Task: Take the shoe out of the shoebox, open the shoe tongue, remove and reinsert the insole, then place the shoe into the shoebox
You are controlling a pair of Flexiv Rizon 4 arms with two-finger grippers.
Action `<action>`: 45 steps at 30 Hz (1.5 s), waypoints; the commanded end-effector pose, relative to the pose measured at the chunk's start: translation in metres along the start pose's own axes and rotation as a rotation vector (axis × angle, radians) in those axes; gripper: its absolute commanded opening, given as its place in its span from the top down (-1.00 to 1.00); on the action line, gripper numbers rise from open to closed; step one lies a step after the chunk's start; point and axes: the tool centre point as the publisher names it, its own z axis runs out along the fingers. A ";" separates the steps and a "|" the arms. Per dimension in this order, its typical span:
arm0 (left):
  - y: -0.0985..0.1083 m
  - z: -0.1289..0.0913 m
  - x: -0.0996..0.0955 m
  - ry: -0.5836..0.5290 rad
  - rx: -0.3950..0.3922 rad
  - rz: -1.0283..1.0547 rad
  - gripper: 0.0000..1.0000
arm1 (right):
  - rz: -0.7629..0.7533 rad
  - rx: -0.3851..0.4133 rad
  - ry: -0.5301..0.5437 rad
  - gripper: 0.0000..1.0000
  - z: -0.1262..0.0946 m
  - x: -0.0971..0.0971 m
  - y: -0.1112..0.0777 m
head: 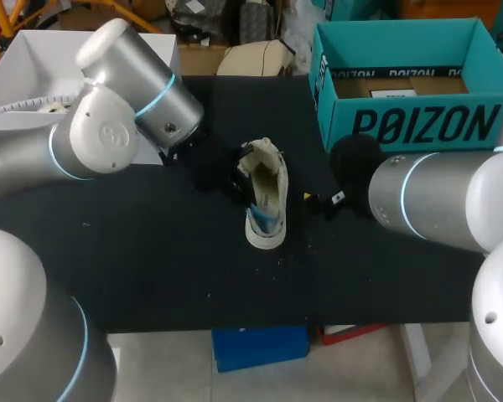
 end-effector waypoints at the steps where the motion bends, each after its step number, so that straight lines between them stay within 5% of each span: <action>1: 0.009 0.009 -0.003 0.021 -0.031 -0.007 1.00 | 0.001 -0.002 0.001 -1.00 0.000 0.000 -0.001; 11: 0.030 0.012 -0.006 0.019 -0.072 -0.027 1.00 | 0.001 -0.002 0.001 -1.00 0.000 0.000 -0.001; 37: 0.018 0.054 0.006 0.166 -0.001 -0.020 1.00 | 0.001 -0.002 0.001 -1.00 0.000 0.000 -0.001; 38: 0.016 0.051 0.007 0.170 0.005 -0.016 0.91 | 0.001 -0.002 0.001 -1.00 0.000 0.000 -0.001; 39: 0.013 0.048 0.007 0.171 0.014 -0.013 0.46 | 0.001 -0.002 0.001 -1.00 0.000 0.000 -0.001; 40: 0.010 0.044 0.008 0.171 0.015 -0.012 -0.15 | 0.001 -0.002 0.001 -1.00 0.000 0.000 -0.001; 41: 0.008 0.038 0.009 0.173 0.012 -0.003 -1.00 | 0.001 -0.002 0.001 -1.00 0.000 0.000 -0.001; 45: -0.006 0.012 0.008 0.134 0.046 0.010 -1.00 | 0.001 -0.002 0.001 -1.00 0.000 0.000 -0.001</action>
